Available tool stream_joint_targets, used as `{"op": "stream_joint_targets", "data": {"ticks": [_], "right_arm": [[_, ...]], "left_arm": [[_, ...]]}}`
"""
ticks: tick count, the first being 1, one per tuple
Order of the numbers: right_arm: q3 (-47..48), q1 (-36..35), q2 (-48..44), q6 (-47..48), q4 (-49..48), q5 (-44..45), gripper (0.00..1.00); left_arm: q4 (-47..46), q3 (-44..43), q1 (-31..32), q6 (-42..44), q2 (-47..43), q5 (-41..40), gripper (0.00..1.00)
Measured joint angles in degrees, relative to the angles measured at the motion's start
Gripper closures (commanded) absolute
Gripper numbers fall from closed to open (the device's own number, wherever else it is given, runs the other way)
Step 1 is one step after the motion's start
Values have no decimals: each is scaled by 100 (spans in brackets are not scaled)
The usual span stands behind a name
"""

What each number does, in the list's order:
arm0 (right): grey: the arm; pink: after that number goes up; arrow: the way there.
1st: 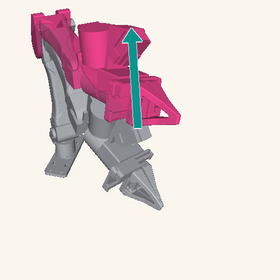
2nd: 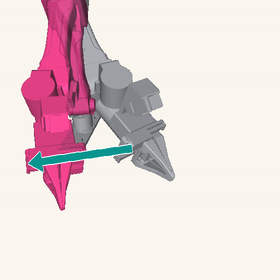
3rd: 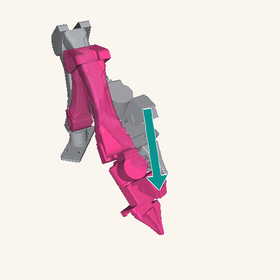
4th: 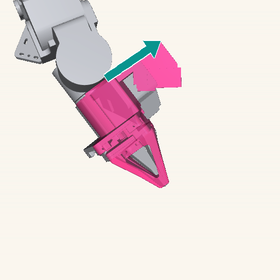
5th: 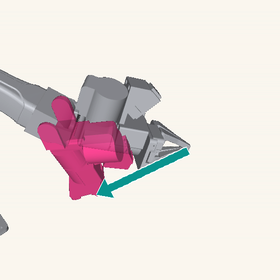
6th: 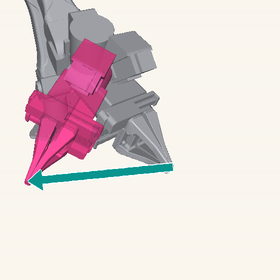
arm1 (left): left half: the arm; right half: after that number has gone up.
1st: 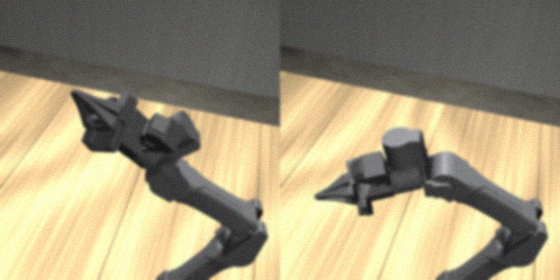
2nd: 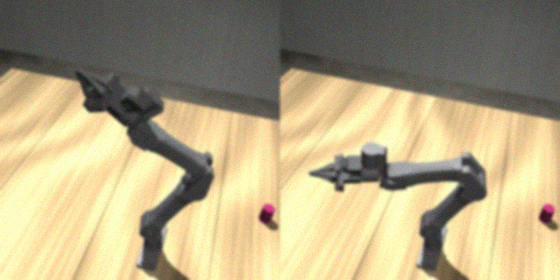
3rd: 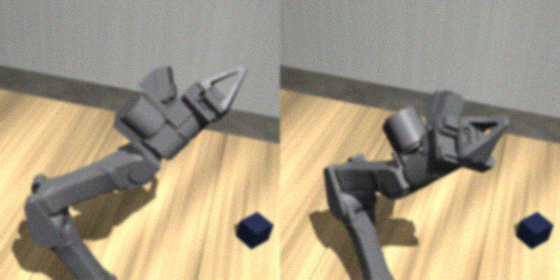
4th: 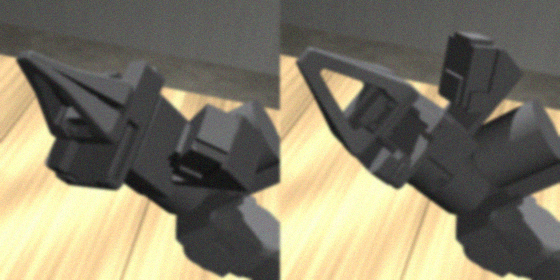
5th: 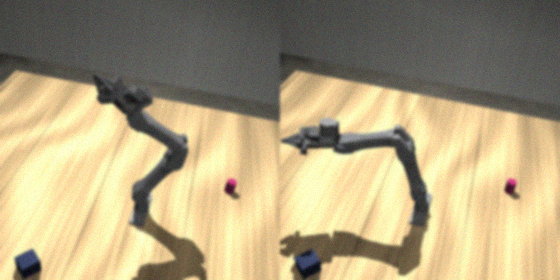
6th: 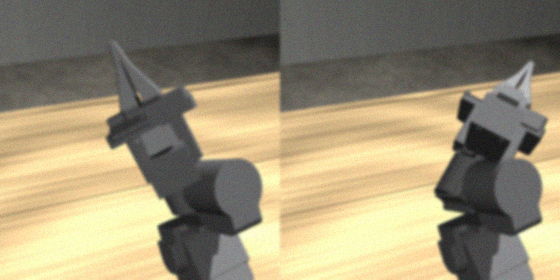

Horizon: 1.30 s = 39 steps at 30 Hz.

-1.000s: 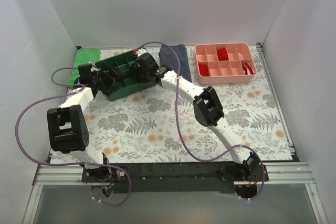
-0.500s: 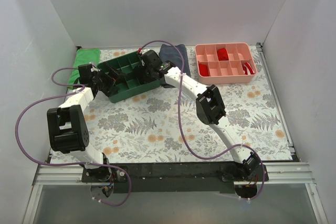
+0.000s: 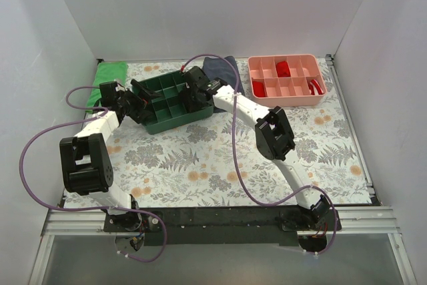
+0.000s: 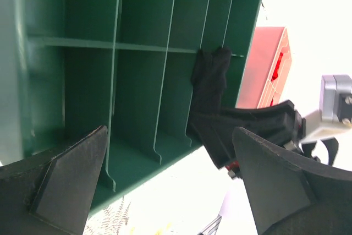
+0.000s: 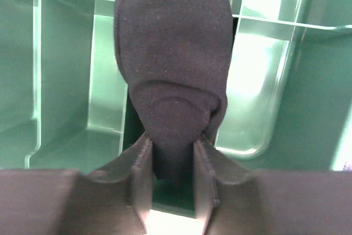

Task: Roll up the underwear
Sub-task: Place the underwear in the storage box.

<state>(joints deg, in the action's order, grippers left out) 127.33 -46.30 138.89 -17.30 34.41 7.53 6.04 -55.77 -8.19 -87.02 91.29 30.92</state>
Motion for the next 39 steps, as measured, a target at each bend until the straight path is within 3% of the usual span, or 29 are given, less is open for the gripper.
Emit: {"op": "stream_joint_targets", "data": {"ticks": [1, 5, 21, 25, 39], "right_arm": [[-48, -9, -63, 31, 46, 7, 49], [-26, -57, -181, 146, 153, 26, 42], [-219, -111, -949, 341, -184, 474, 39], [214, -109, -748, 407, -356, 396, 39], [234, -79, 0, 551, -623, 251, 37]], "left_arm": [[2, -4, 0, 2, 0, 0, 2], [33, -31, 0, 2, 0, 7, 2], [96, -31, 0, 20, -42, 63, 2], [142, -31, 0, 48, -173, 153, 2], [599, -7, 0, 339, -1416, 763, 2]]}}
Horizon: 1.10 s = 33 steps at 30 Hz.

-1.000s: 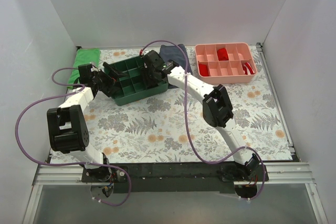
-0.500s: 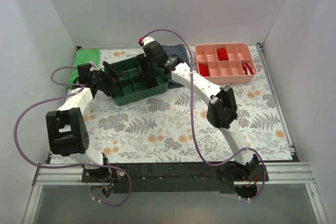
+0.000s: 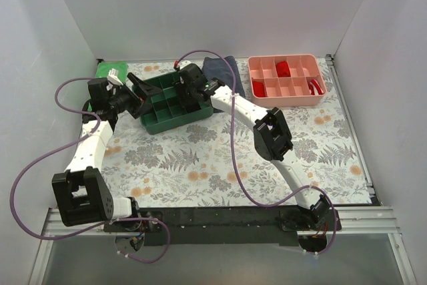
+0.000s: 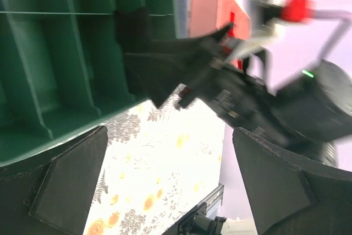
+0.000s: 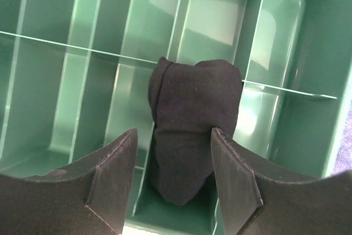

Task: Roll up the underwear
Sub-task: Place the underwear in the storage box.

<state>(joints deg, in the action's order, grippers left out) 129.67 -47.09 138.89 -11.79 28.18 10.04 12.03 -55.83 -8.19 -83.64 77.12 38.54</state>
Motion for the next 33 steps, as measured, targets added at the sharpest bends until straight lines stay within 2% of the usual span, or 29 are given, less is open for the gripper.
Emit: {"op": "stream_joint_targets", "data": {"ticks": [10, 14, 33], "right_arm": [[142, 87, 136, 13, 39, 96, 57], [184, 144, 190, -85, 39, 94, 50], [214, 188, 232, -127, -328, 243, 44]], "left_arm": [[136, 0, 0, -15, -588, 258, 2], [149, 7, 0, -17, -632, 293, 2], [173, 111, 0, -42, -680, 310, 2]]}}
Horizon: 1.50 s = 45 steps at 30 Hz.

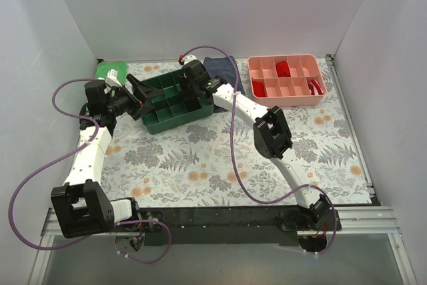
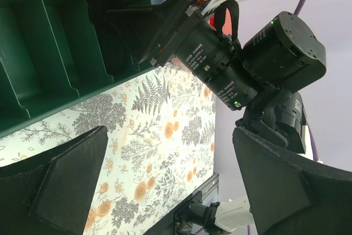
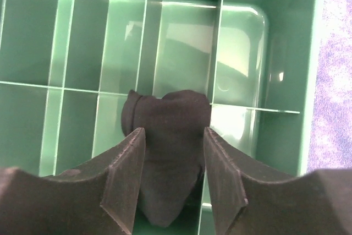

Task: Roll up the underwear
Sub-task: Place the underwear in the storage box.

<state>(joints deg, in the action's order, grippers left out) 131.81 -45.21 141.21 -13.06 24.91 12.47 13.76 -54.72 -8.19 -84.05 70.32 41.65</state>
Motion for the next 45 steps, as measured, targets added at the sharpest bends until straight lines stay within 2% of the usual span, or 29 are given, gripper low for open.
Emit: {"op": "stream_joint_targets", "data": {"ticks": [14, 18, 20, 22, 24, 30, 41, 44, 45], "right_arm": [[85, 15, 168, 129, -297, -26, 43], [85, 15, 304, 138, -352, -66, 52], [114, 15, 343, 146, -343, -68, 60], [118, 15, 361, 168, -343, -66, 74], [116, 15, 367, 186, -323, -59, 79], [116, 15, 369, 273, -245, -59, 70], [116, 9, 452, 433, -249, -271, 64], [116, 9, 468, 452, -264, -339, 55], [116, 9, 470, 468, -273, -378, 44]], "left_arm": [[-4, 105, 0, -17, 0, 39, 2], [-15, 190, 0, -26, 0, 42, 2], [-17, 210, 0, -37, 0, 44, 2], [-26, 210, 0, -39, 0, 55, 2], [-31, 212, 0, -42, 0, 79, 2], [-48, 223, 0, -81, 0, 118, 2], [-153, 367, 0, -142, 24, 173, 2], [-192, 367, 0, -146, 24, 201, 2], [-201, 367, 0, -146, 24, 210, 2]]}}
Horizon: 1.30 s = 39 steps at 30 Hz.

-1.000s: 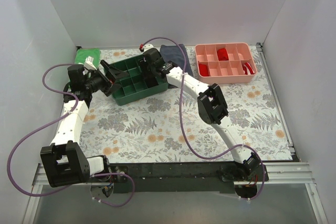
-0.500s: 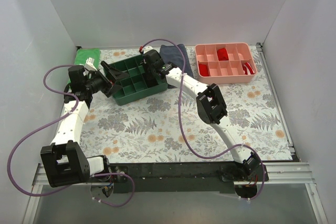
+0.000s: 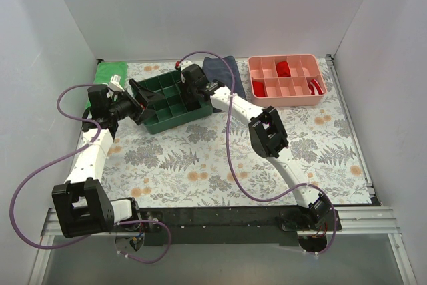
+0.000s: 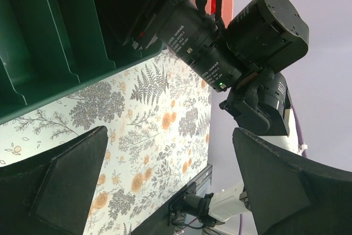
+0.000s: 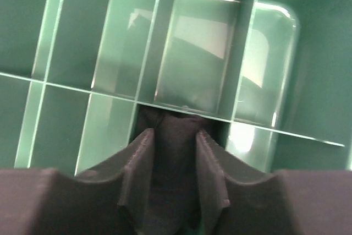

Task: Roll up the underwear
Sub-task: Place the underwear in the storage box, then reset both arms

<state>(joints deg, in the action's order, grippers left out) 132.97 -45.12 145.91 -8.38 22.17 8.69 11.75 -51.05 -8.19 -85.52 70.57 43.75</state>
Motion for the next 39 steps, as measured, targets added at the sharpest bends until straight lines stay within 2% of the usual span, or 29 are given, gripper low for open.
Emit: {"op": "stream_joint_targets", "data": {"ticks": [2, 3, 4, 6, 15, 16, 17, 19, 20, 21, 22, 28, 29, 33, 37, 39], "right_arm": [[2, -11, 0, 31, -7, -83, 36], [2, -17, 0, 81, -15, -90, 27], [4, -22, -2, 138, -26, -83, 25], [-24, -26, -66, 203, -90, -70, 13], [-501, -92, -907, 238, -472, -22, 11], [-568, -92, -986, 238, -483, 33, 12], [-654, -90, -1080, 236, -487, 122, 20], [-800, -76, -1204, 219, -505, 282, 24], [-887, -70, -1266, 177, -507, 363, 52], [-979, -61, -1327, 127, -496, 431, 62], [-1054, -50, -1373, 133, -479, 479, 66], [-2437, 24, -2188, -175, -404, 688, 64], [-2876, 37, -2479, -203, -442, 708, 58], [-4323, 127, -3711, -264, -476, 664, 57], [-5390, 232, -4865, -398, -457, 629, 53], [-5925, 275, -5355, -531, -450, 614, 47]], "left_arm": [[-15, 0, 0, -2, 0, 22, 2], [-24, 0, 0, -2, 0, 31, 2], [-22, 0, 0, -4, 0, 39, 2], [-24, 0, 2, -4, 0, 46, 2], [-22, -2, 0, -4, 15, 85, 2], [-22, -7, 0, -4, 15, 87, 2], [-24, -13, 0, -4, 15, 90, 2], [-22, -15, 0, -4, 15, 87, 2], [-20, -15, 2, -4, 15, 90, 2], [-17, -17, 0, -4, 15, 90, 2], [-13, -24, 0, -2, 15, 90, 2], [118, -68, 0, 162, 11, 111, 2], [155, -70, 2, 210, 11, 127, 2], [234, -70, 0, 468, -2, 175, 2], [391, -68, 0, 706, -101, 160, 2], [435, -59, 22, 785, -170, 166, 2]]}}
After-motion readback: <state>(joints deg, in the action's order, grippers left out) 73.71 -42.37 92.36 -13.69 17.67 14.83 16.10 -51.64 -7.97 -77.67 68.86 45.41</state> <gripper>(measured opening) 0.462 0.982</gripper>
